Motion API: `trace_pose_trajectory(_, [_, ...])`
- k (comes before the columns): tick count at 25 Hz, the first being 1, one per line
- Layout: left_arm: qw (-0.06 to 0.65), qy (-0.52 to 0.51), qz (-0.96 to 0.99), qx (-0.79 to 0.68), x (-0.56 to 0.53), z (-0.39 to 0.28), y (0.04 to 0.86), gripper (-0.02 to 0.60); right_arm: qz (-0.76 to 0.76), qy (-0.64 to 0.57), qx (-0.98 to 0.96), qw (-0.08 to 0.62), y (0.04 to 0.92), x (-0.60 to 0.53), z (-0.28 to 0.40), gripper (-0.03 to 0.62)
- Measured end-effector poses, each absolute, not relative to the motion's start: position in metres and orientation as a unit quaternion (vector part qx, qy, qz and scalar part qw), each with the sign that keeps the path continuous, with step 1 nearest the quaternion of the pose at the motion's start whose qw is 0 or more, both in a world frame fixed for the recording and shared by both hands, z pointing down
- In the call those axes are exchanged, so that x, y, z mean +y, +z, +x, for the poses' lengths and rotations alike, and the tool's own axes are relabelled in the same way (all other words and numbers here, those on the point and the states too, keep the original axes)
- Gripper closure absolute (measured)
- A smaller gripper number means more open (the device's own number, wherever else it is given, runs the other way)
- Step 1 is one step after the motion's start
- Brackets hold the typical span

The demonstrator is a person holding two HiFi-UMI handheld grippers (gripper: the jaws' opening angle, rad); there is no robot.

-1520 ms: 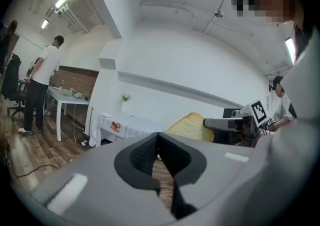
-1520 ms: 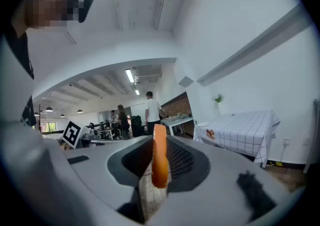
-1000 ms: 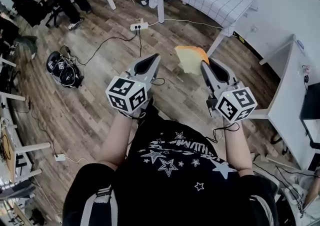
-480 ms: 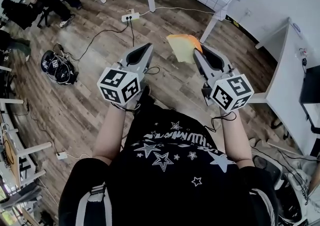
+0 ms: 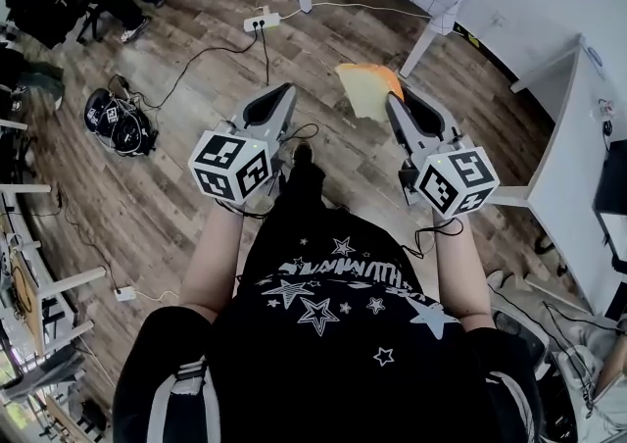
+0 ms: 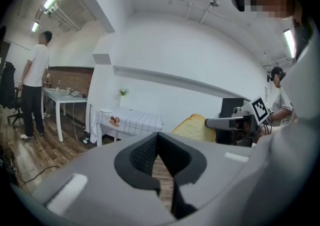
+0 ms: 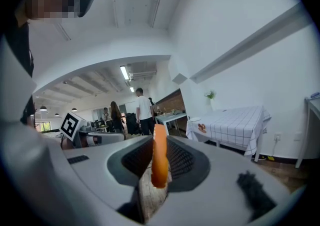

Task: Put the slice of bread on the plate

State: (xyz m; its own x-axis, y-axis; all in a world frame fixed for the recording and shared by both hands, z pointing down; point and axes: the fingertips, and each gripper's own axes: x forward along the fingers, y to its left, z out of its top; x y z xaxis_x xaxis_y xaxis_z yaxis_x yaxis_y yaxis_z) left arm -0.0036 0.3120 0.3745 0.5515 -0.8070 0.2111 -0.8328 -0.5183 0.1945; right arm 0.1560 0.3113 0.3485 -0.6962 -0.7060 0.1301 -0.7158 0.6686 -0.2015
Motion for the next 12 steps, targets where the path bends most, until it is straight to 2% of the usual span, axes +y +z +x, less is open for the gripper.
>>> trace_pose_trajectory(12, [0.149, 0.027, 0.88, -0.449, 0.196, -0.019, 0.376, 0.572, 0.406, 0.122, -0.904, 0.059, 0.357, 0.21, 0.132, 0.505])
